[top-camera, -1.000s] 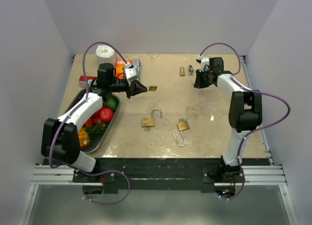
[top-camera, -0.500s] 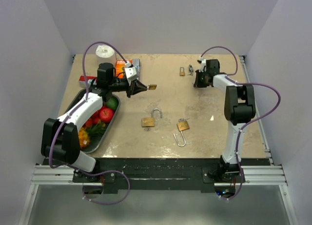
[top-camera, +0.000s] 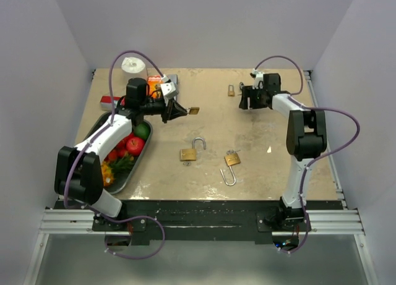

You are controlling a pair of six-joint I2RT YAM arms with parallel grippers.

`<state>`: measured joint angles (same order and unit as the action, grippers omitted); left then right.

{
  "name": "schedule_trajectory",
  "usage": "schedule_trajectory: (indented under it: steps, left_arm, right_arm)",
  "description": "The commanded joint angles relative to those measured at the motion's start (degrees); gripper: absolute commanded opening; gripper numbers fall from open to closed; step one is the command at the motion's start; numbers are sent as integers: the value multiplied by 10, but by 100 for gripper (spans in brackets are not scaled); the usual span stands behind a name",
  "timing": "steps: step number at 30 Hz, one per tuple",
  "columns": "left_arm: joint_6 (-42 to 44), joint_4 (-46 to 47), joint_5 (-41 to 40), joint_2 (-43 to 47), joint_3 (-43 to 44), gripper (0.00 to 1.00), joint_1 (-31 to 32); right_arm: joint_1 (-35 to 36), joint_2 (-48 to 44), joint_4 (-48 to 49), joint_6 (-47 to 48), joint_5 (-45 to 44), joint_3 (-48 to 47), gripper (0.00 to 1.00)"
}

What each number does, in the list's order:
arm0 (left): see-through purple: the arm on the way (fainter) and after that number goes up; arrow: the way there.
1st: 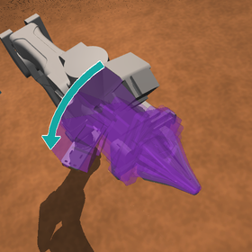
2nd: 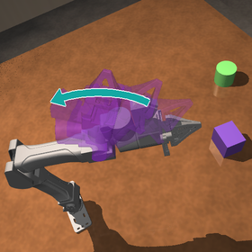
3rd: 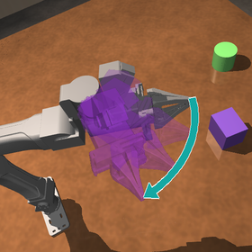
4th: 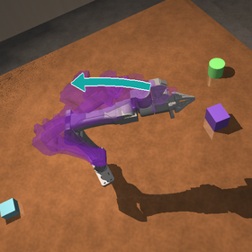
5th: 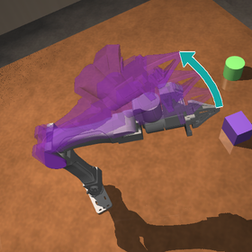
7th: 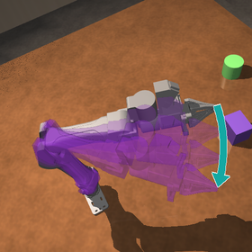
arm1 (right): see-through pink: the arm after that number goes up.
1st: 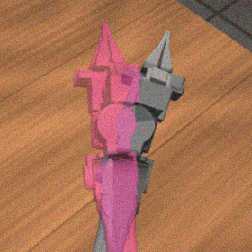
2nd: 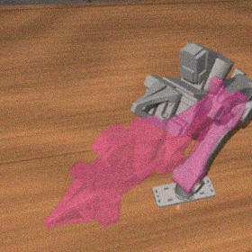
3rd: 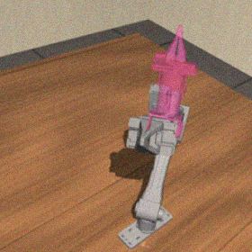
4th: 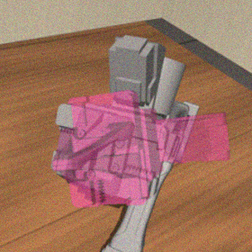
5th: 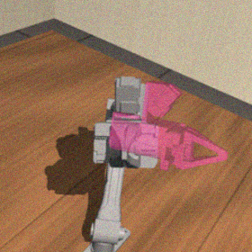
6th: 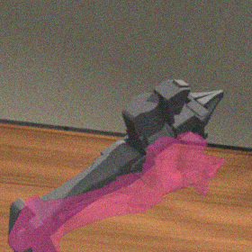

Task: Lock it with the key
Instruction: Place the key at the center of the board.

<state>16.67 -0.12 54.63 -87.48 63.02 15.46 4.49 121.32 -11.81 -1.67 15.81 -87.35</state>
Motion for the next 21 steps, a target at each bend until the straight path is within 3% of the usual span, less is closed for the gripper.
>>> schedule_trajectory:
  steps: [1,3,11,17,21]
  left_arm:
    - [-74,-68,-10,-48,86,0,14]
    - [-120,-87,5,-69,115,0,15]
    - [-245,-37,12,-102,130,0,15]
    - [-329,-61,35,-142,170,0,15]
    - [-372,-65,51,-154,177,0,17]
  right_arm:
    - [13,-117,51,68,92,21,80]
    - [24,-139,55,90,106,24,86]
    - [82,-226,82,170,161,46,87]
    - [159,-318,113,352,190,132,88]
    - [200,-354,129,417,195,185,89]
